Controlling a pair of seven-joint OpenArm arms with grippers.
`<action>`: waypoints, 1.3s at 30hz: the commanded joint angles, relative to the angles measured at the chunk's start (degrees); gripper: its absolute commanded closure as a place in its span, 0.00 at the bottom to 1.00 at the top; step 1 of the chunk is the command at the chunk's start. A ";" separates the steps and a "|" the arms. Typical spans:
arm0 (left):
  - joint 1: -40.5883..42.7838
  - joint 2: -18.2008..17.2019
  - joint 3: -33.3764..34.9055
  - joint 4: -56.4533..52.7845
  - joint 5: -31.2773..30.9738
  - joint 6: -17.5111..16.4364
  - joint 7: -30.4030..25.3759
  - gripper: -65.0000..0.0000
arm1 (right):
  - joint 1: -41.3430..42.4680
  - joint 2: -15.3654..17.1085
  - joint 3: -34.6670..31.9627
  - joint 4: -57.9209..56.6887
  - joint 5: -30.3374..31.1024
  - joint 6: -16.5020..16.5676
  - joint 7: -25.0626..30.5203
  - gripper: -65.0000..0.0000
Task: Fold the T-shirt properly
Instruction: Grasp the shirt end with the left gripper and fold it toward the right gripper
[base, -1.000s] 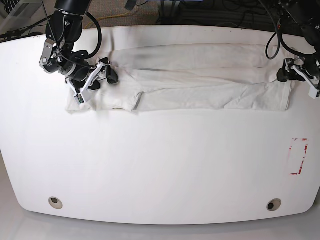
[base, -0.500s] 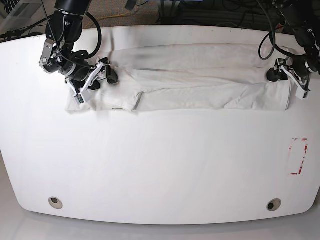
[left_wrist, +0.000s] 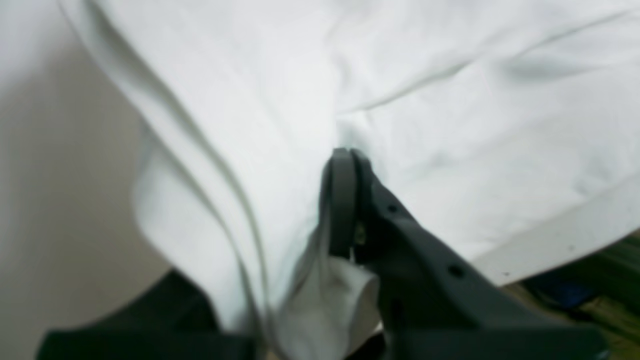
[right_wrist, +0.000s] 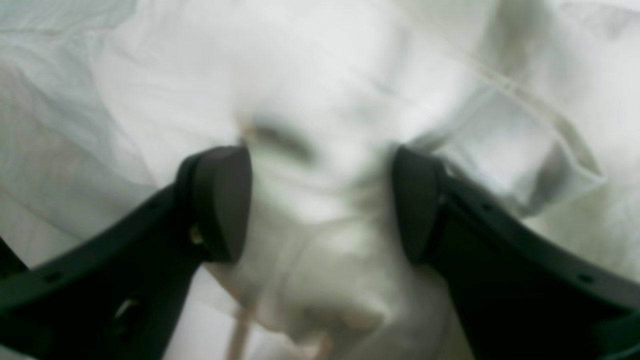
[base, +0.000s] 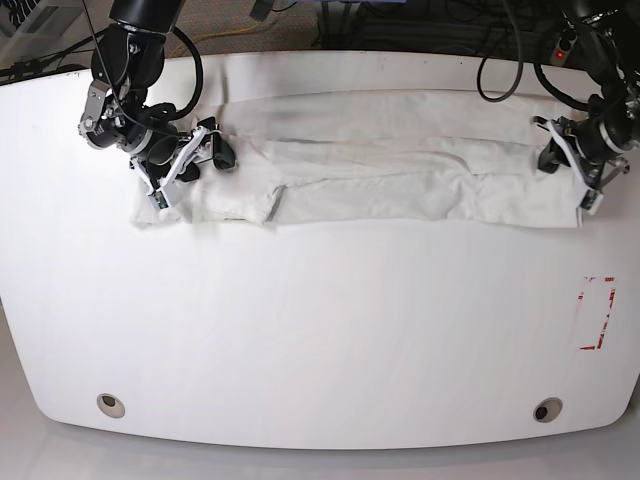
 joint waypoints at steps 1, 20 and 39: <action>-0.07 -0.49 3.17 5.10 -1.51 -0.28 -1.25 0.92 | 0.56 0.56 0.14 0.75 0.64 0.08 0.46 0.34; -11.06 9.44 31.12 3.25 -0.89 -0.28 -1.34 0.90 | 0.74 0.56 0.14 0.75 0.55 0.08 0.46 0.34; -13.79 11.38 42.03 6.77 -1.77 11.11 0.42 0.39 | 0.74 0.47 0.14 0.92 0.90 0.08 0.46 0.34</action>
